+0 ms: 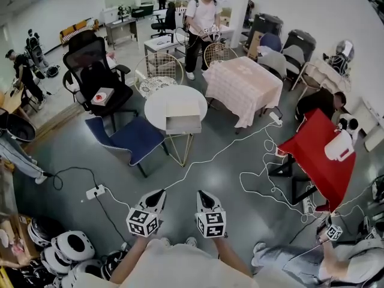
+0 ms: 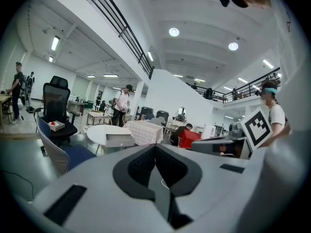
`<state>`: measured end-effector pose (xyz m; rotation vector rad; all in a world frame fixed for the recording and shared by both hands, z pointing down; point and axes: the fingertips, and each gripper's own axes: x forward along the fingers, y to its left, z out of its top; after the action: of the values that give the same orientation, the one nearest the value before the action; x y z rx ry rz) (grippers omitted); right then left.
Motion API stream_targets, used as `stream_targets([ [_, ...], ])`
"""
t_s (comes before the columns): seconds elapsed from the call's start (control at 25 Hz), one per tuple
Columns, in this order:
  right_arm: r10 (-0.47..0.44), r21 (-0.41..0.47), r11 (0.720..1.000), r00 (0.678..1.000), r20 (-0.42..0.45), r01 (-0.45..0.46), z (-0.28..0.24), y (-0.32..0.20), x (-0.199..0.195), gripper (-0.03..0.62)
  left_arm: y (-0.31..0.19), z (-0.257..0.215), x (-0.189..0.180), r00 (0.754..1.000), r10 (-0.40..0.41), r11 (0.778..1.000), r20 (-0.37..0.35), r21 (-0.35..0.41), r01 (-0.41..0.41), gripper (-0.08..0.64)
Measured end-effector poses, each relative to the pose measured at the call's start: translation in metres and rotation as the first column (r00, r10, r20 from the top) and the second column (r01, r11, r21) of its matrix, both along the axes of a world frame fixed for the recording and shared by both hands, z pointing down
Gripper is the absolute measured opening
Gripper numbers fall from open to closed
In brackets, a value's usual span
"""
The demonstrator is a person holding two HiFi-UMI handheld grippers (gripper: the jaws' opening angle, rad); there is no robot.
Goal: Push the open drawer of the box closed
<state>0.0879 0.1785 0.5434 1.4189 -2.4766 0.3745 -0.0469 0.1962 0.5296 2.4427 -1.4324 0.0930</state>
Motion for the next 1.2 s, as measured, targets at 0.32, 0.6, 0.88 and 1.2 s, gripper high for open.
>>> stream_targets([
  [0.32,-0.031,-0.018,0.999,0.999,-0.017,0.03,0.011,-0.004,0.028,0.015,-0.007,0.003,0.022,0.999,-0.03,0.999,0.023,-0.008,0.031,0.012],
  [0.6,-0.068,-0.03,0.997,0.997,-0.03,0.067,0.022,-0.007,0.051,0.015,-0.007,0.015,0.04,0.998,-0.064,0.998,0.021,-0.027,0.064,0.012],
  [0.88,-0.056,-0.056,0.997,0.998,-0.027,0.055,0.035,-0.008,0.072,0.015,-0.009,0.024,0.051,0.997,-0.076,0.996,0.026,-0.05,0.078,0.012],
  [1.2,-0.046,-0.054,0.998,0.999,-0.025,0.044,0.04,-0.017,0.08,0.015,-0.02,0.033,0.053,0.997,-0.078,0.995,0.026,-0.061,0.08,0.012],
])
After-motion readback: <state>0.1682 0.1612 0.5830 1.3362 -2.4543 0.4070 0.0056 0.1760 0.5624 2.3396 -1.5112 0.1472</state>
